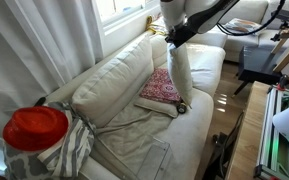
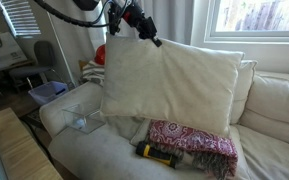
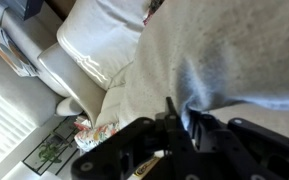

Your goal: Pick up the pillow on the far left corner side of the couch and put it on the red patterned blanket

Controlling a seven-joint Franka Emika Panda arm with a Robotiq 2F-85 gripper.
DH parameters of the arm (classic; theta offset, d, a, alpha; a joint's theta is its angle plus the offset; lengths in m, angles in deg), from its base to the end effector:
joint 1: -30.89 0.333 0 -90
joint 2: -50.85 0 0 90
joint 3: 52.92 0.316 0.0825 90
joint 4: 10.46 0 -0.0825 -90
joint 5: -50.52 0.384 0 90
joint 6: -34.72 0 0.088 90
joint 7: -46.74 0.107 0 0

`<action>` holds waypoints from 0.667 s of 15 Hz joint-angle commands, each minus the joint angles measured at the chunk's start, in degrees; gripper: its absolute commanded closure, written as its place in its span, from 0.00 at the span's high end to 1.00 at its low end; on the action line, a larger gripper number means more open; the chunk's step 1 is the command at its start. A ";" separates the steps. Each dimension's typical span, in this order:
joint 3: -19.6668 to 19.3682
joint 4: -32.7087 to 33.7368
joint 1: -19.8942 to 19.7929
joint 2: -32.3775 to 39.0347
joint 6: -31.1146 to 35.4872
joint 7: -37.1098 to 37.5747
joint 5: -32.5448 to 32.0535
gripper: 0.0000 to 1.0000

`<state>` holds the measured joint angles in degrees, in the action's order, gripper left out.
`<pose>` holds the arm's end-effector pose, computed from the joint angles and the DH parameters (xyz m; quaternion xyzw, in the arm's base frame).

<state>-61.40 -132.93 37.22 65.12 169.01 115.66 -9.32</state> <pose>0.5692 -0.0334 0.2923 0.9067 -0.2089 0.1820 0.3181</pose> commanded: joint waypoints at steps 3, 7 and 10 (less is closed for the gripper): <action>2.47 2.47 -1.64 4.96 -0.82 -0.93 -5.71 0.03; 2.92 4.77 -0.95 9.62 -2.22 -0.13 -5.61 0.03; 2.29 8.28 0.38 13.62 -3.89 4.10 -8.11 0.03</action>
<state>-58.93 -129.02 36.93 75.29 168.48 115.94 -13.19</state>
